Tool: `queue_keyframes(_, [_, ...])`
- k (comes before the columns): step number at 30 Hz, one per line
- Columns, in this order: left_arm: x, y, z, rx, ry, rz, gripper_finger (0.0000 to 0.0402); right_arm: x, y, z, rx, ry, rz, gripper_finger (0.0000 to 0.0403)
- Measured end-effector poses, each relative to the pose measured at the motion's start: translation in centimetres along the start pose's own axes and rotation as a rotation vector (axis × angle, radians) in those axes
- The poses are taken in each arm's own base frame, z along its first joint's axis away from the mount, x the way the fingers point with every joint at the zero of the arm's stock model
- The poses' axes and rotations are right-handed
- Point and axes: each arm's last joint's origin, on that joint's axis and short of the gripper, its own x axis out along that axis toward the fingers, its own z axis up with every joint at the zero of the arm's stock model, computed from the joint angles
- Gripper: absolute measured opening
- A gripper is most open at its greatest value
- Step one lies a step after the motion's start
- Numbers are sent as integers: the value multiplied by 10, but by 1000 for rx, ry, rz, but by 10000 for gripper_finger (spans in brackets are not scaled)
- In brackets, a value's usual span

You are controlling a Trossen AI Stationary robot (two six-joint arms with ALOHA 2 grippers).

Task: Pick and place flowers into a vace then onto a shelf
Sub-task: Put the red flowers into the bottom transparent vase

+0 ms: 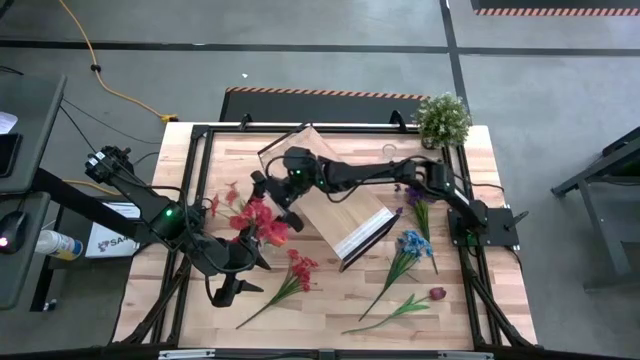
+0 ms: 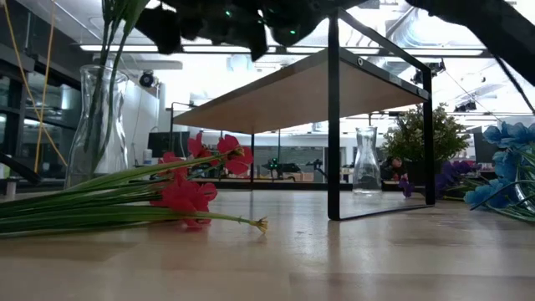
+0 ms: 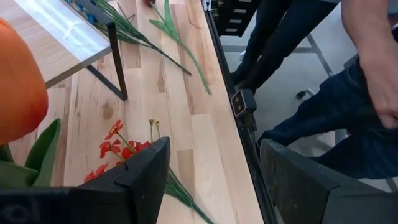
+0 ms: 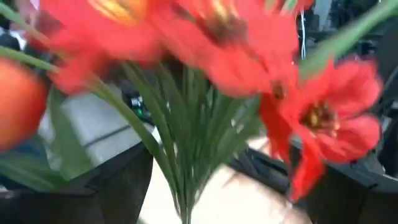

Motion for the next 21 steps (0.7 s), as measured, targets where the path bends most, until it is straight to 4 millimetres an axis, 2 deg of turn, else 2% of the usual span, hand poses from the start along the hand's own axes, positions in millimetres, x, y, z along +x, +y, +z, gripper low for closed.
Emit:
queue_keyframes(4, [0, 0, 0, 1, 0, 0, 282, 5, -6, 4, 36, -12, 66, 339])
queue_keyframes(7, [0, 0, 0, 2, 0, 0, 282, 7, -7, 5, 42, -10, 101, 318])
queue_keyframes(17, [0, 0, 0, 5, 0, 0, 282, 18, 6, 6, 54, -7, 169, 250])
queue_keyframes(19, [0, 0, 0, 5, -1, 0, 282, 20, 7, 6, 57, -4, 169, 224])
queue_keyframes(21, [0, 0, 0, 5, 0, 0, 282, 19, 6, 6, 57, -4, 158, 178])
